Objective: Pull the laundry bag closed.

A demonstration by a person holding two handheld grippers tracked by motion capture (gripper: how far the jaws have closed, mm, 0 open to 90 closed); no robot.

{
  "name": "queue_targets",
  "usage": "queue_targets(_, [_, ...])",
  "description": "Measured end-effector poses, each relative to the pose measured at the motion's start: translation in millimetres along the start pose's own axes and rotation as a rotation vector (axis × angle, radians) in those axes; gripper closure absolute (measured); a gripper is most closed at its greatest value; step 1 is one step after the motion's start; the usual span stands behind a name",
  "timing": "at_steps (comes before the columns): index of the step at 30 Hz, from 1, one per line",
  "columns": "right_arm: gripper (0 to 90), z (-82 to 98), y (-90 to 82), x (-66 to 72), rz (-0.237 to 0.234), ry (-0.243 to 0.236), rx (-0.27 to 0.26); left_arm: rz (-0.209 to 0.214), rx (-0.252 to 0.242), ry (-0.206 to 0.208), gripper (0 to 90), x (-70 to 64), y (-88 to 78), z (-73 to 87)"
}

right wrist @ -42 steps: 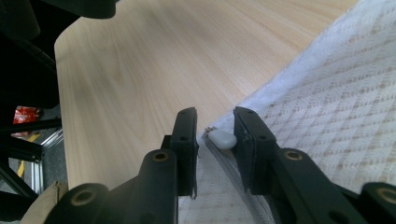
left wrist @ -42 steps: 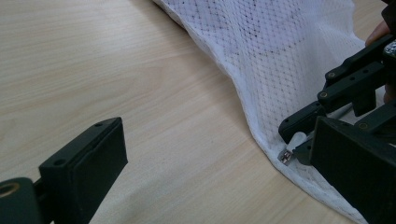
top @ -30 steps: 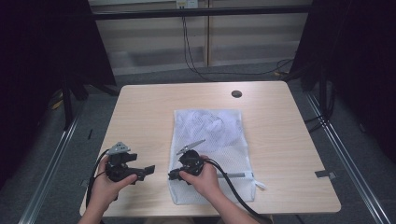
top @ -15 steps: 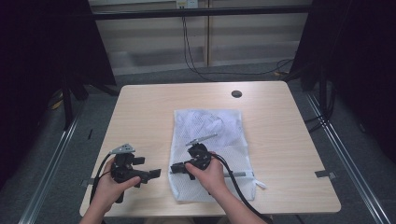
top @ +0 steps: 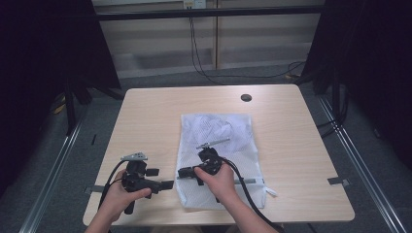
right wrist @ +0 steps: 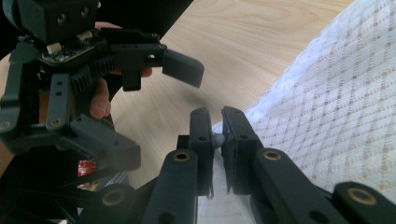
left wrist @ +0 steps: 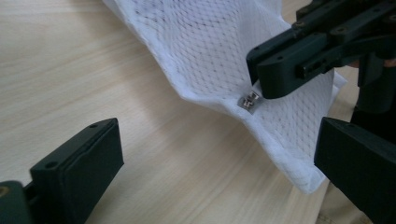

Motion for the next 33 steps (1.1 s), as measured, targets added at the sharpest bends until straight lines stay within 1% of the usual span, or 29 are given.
queue_targets(1, [83.1,-0.2,-0.4,-0.4,0.001,0.002,-0.001,0.011,-0.003,-0.004,2.5,-1.5,1.2,-0.3])
queue_targets(2, [83.1,-0.6,-1.1,-0.4,-0.004,0.005,-0.007,0.019,-0.002,0.002,3.8,-1.7,1.6,-0.5])
queue_targets(5, [83.1,-1.6,-2.5,-0.2,-0.009,0.009,-0.010,0.040,-0.004,-0.019,7.0,-4.0,6.0,-0.4])
queue_targets(6, [83.1,-1.8,-2.8,-0.2,-0.009,0.009,-0.012,0.053,0.007,-0.023,8.4,-4.7,7.8,0.3])
queue_targets(7, [83.2,-1.9,-2.9,-0.2,-0.009,0.009,-0.013,0.055,0.021,-0.022,11.4,-4.9,10.0,0.9])
queue_targets(8, [83.2,-2.0,-3.2,0.0,-0.010,0.012,-0.013,0.064,0.030,-0.029,12.5,-6.0,11.9,1.3])
queue_targets(10, [83.3,-2.4,-3.7,0.3,-0.013,0.014,-0.017,0.070,0.034,-0.034,16.7,-6.7,14.3,1.3])
queue_targets(11, [83.3,-2.6,-4.1,0.4,-0.013,0.012,-0.020,0.075,0.025,-0.036,18.2,-7.3,16.0,0.5])
queue_targets(12, [83.3,-2.7,-4.5,0.6,-0.015,0.012,-0.021,0.089,0.017,-0.030,18.8,-7.8,19.0,-0.1])
queue_targets(13, [83.3,-2.7,-4.7,0.8,-0.018,0.010,-0.022,0.097,0.015,-0.039,18.8,-7.5,20.1,-0.5])
queue_targets(16, [83.4,-3.0,-5.8,1.2,-0.020,0.014,-0.028,0.100,0.010,-0.037,19.2,-7.7,21.4,-1.4])
queue_targets(17, [83.5,-2.9,-6.3,1.4,-0.022,0.013,-0.027,0.107,0.007,-0.051,19.3,-9.3,22.3,-2.0])
queue_targets(21, [83.6,-3.8,-8.6,1.1,-0.021,0.014,-0.034,0.107,0.022,-0.049,22.7,-9.5,23.0,-2.3])
queue_targets(22, [83.6,-3.8,-8.6,1.1,-0.021,0.014,-0.034,0.112,0.018,-0.064,22.7,-10.3,24.2,-2.7])
queue_targets(24, [83.8,-3.8,-9.0,1.2,-0.021,0.021,-0.032,0.126,0.025,-0.065,24.0,-10.6,25.6,-3.0])
queue_targets(25, [83.9,-3.7,-8.7,1.2,-0.023,0.021,-0.033,0.121,0.023,-0.069,24.8,-10.7,26.7,-3.5])
queue_targets(27, [84.1,-3.2,-7.9,1.4,-0.021,0.021,-0.032,0.132,0.032,-0.065,28.9,-10.9,27.2,-3.9])
queue_targets(29, [84.7,-3.8,-7.9,1.9,-0.025,0.027,-0.039,0.145,0.037,-0.079,31.0,-12.3,28.2,-4.0])
queue_targets(31, [85.2,-4.0,-7.7,2.1,-0.028,0.027,-0.040,0.147,0.036,-0.082,32.0,-12.5,28.4,-4.1])
queue_targets(32, [87.1,-4.0,-7.4,2.3,-0.032,0.028,-0.043,0.148,0.032,-0.082,34.5,-12.3,28.8,-4.6])
queue_targets(33, [87.1,-4.0,-7.4,2.3,-0.032,0.028,-0.043,0.148,0.037,-0.078,34.5,-11.9,28.6,-4.5])
Point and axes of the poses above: each handheld gripper's, and its own axes: y roughly forward along the jaws, z roughly out of its underside, x roughly to its left, the point moved 5 cm from there along y, roughly forward along the jaws, and after that the axes turned 6 degrees about x, right-handed, at the moved point
